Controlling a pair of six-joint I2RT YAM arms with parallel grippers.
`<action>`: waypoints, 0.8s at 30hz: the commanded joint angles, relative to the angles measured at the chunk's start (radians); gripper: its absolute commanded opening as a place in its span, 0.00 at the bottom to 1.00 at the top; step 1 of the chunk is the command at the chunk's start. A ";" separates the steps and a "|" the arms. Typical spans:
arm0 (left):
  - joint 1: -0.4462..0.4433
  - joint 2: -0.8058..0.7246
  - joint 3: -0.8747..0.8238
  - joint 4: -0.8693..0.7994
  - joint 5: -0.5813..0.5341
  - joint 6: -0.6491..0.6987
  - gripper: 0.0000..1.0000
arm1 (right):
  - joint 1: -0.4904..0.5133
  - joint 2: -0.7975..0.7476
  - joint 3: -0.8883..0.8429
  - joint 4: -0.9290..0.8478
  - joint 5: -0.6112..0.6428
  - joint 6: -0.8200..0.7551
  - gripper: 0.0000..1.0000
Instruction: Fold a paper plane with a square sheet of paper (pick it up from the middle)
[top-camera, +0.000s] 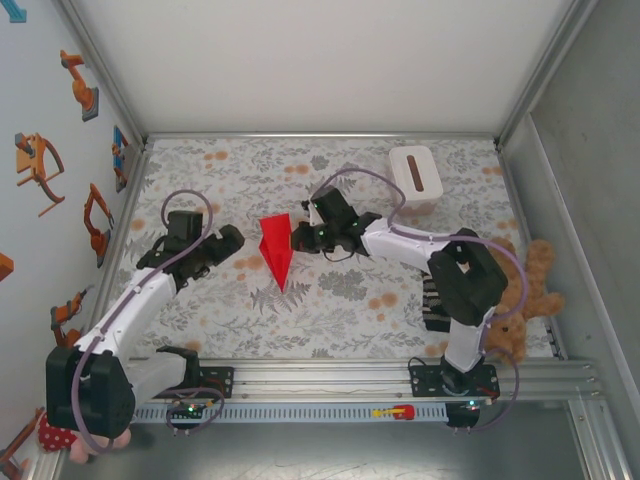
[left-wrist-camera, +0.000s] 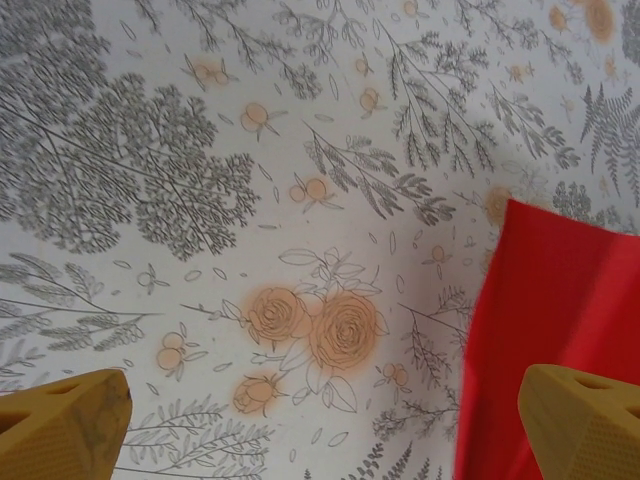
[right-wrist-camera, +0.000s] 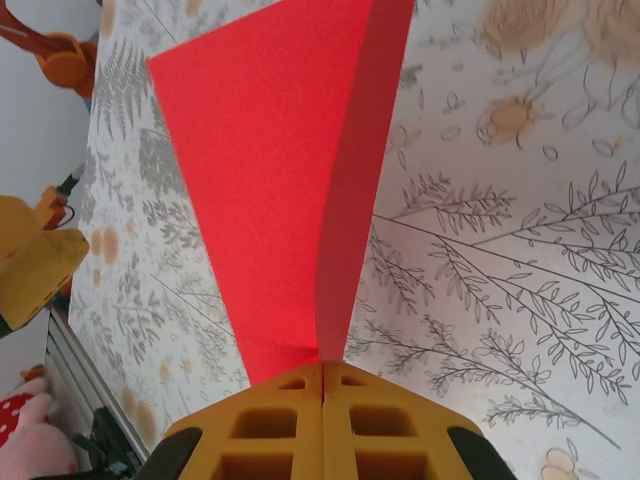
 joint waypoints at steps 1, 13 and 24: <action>0.000 0.010 -0.045 0.086 0.111 -0.047 0.95 | -0.030 0.034 -0.050 0.133 -0.115 -0.014 0.01; -0.100 0.165 -0.001 0.144 0.223 -0.052 0.80 | -0.102 0.077 -0.168 0.212 -0.127 -0.001 0.02; -0.186 0.418 0.163 0.136 0.283 0.000 0.46 | -0.107 0.076 -0.179 0.213 -0.117 -0.001 0.03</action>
